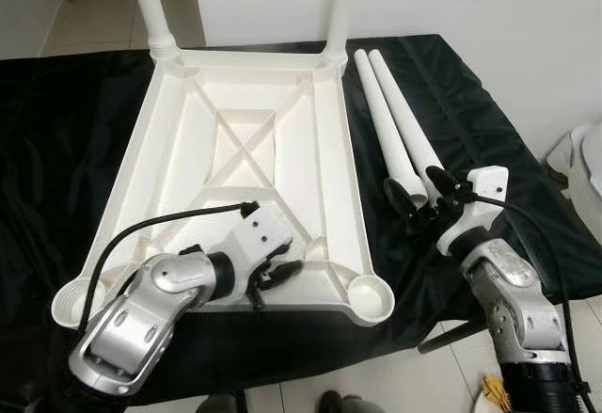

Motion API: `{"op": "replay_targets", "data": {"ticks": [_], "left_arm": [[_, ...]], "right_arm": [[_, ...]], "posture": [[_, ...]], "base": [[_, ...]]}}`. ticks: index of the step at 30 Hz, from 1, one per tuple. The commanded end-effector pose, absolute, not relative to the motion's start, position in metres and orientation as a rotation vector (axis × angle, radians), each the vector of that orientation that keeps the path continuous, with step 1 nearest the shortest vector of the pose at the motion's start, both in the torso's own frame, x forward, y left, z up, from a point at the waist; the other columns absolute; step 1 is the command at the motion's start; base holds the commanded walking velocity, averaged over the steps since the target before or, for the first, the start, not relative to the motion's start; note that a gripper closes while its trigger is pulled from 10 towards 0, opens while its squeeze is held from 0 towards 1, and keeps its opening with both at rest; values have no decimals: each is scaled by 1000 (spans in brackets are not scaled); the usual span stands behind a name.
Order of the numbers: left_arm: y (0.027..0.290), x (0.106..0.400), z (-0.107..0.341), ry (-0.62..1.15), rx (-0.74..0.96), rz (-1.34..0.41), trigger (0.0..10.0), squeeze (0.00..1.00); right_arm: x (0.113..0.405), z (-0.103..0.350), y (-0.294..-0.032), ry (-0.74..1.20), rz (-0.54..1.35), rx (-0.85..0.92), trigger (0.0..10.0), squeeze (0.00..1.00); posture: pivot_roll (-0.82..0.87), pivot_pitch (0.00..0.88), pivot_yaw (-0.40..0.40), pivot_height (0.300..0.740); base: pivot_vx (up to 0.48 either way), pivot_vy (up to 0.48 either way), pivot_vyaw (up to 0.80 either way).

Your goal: Building children table

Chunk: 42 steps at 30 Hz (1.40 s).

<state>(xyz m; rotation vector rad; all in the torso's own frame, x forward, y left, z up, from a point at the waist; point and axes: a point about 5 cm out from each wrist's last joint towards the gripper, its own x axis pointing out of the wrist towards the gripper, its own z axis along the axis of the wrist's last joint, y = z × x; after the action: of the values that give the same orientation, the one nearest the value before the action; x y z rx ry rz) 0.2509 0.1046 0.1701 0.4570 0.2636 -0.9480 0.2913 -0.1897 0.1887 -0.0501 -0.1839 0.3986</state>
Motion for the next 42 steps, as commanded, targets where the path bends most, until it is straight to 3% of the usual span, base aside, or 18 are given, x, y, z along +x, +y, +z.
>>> {"op": "replay_targets", "data": {"ticks": [1,9,23,29,42], "left_arm": [[109,250,167,289,474,-974,10000,0],[110,258,164,279,531,-938,10000,0],[103,293,167,238,410,-663,10000,0],[105,300,170,219,417,-640,10000,0],[130,304,177,207,494,-605,10000,0]], "right_arm": [[286,187,-185,-174,444,-49,10000,0],[285,191,-185,-185,450,-54,10000,0],[281,189,-177,-192,432,-3,10000,0],[281,187,-176,-180,423,23,10000,0],[283,186,-183,-178,375,28,10000,0]], "posture": [[-21,174,-3,740],[-23,172,1,740],[-47,143,5,740],[-50,137,4,740],[-45,125,3,740]], "base": [[0,0,0],[0,0,0],[0,0,0],[0,0,0],[0,0,0]]}}
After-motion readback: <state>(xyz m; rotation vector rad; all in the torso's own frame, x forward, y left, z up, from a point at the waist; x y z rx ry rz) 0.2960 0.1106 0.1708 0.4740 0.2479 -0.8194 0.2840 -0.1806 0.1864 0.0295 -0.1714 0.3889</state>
